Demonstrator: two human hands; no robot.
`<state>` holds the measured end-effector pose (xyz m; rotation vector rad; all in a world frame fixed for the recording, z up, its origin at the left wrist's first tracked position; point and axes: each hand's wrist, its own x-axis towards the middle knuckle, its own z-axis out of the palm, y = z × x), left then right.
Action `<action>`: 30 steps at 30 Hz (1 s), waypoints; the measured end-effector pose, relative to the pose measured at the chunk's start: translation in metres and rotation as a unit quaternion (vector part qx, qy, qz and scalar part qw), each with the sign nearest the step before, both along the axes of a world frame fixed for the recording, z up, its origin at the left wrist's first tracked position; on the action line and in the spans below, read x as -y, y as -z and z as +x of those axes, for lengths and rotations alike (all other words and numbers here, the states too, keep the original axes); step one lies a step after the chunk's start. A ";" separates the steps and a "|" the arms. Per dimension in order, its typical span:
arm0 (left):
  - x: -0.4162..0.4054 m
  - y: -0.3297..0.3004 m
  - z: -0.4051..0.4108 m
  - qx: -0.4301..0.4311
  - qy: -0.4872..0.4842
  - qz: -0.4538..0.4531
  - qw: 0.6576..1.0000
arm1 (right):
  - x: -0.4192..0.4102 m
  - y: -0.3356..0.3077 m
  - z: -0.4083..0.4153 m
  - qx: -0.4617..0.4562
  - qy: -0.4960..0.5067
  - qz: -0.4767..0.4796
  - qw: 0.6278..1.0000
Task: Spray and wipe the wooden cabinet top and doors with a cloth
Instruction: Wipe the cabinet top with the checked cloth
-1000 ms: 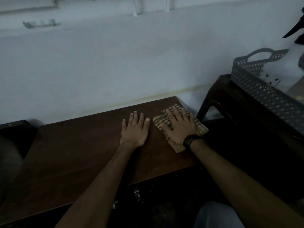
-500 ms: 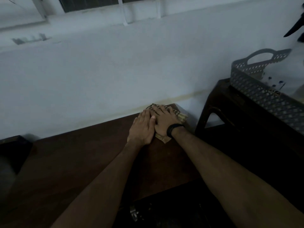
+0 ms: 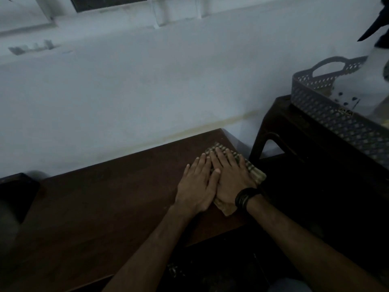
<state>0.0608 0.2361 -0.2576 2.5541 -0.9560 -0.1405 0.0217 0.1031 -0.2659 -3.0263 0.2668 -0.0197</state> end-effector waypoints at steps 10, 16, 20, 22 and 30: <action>0.048 -0.006 0.093 -0.012 -0.026 0.028 0.999 | 0.044 -0.002 0.102 -0.008 -0.011 0.046 0.999; 0.056 -0.004 0.109 -0.011 -0.033 0.038 0.999 | 0.048 -0.002 0.112 0.015 -0.010 0.079 0.997; 0.052 -0.009 0.096 -0.023 -0.039 0.051 0.998 | 0.041 -0.008 0.097 -0.008 0.002 0.059 0.998; 0.046 -0.009 0.083 -0.026 -0.032 0.058 0.997 | 0.036 -0.006 0.084 -0.014 0.011 0.047 0.999; 0.023 -0.006 0.001 -0.023 0.001 0.025 0.999 | 0.013 -0.004 -0.004 -0.012 0.024 0.008 1.000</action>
